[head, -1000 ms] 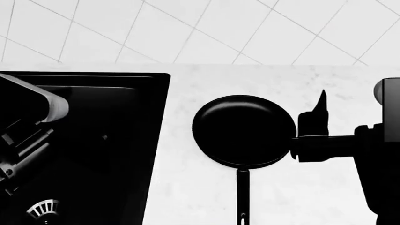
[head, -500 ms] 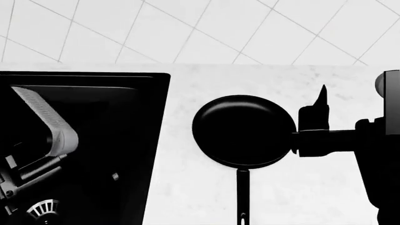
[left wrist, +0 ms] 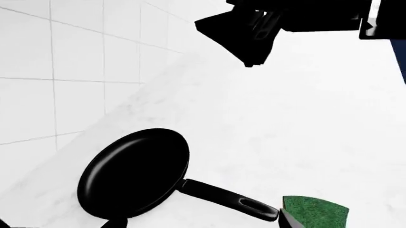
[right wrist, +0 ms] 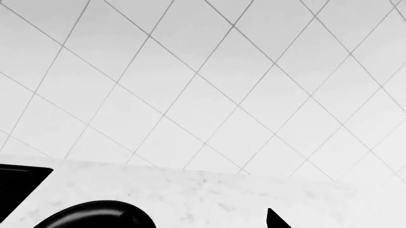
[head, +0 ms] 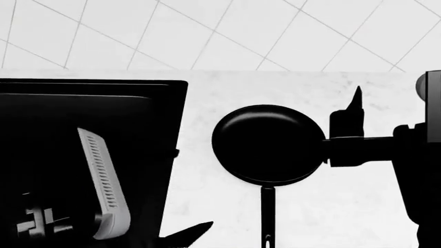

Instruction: Pick the pan and sponge and place them into the sink. Then turn on the water.

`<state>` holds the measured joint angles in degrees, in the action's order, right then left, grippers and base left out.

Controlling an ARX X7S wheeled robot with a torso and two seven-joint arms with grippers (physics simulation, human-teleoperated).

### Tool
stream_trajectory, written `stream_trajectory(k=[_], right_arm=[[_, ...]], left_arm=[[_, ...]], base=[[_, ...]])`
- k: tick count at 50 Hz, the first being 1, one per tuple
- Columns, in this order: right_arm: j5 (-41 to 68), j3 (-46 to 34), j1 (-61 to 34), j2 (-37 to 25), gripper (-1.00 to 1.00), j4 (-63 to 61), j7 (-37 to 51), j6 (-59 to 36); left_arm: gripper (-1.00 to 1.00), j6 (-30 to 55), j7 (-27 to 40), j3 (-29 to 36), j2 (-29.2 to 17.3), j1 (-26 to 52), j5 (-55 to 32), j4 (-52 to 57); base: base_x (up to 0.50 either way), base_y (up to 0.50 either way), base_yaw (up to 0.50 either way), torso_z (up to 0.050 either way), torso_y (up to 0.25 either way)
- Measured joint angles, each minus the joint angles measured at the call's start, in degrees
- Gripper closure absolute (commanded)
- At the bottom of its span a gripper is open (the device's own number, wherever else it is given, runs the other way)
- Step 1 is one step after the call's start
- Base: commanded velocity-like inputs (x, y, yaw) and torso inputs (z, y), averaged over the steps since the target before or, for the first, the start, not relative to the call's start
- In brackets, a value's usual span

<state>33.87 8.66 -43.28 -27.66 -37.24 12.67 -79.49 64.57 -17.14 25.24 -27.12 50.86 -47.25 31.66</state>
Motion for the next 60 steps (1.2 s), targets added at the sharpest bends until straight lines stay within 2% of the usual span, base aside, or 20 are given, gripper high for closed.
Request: stream_trajectory(k=[22, 40, 60], right_arm=[[0.61, -0.71, 0.69, 0.26, -1.0, 0.55, 0.27, 0.92], [1.18, -1.38, 0.86, 0.45, -1.0, 0.93, 0.52, 1.38], [1.78, -1.03, 2.29, 0.2, -1.0, 0.61, 0.89, 1.85]], left_arm=[[-1.0, 5.43, -0.22, 3.31, 3.58, 2.58, -6.4, 4.0], [-1.0, 5.01, -2.02, 9.9, 6.2, 3.63, -4.79, 1.17], [-1.0, 4.5, -3.35, 14.82, 7.02, 3.14, -3.31, -2.49]], base=[[0.0, 0.0, 0.0, 0.0, 0.0], [0.0, 0.0, 0.0, 0.0, 0.0], [0.0, 0.0, 0.0, 0.0, 0.0]])
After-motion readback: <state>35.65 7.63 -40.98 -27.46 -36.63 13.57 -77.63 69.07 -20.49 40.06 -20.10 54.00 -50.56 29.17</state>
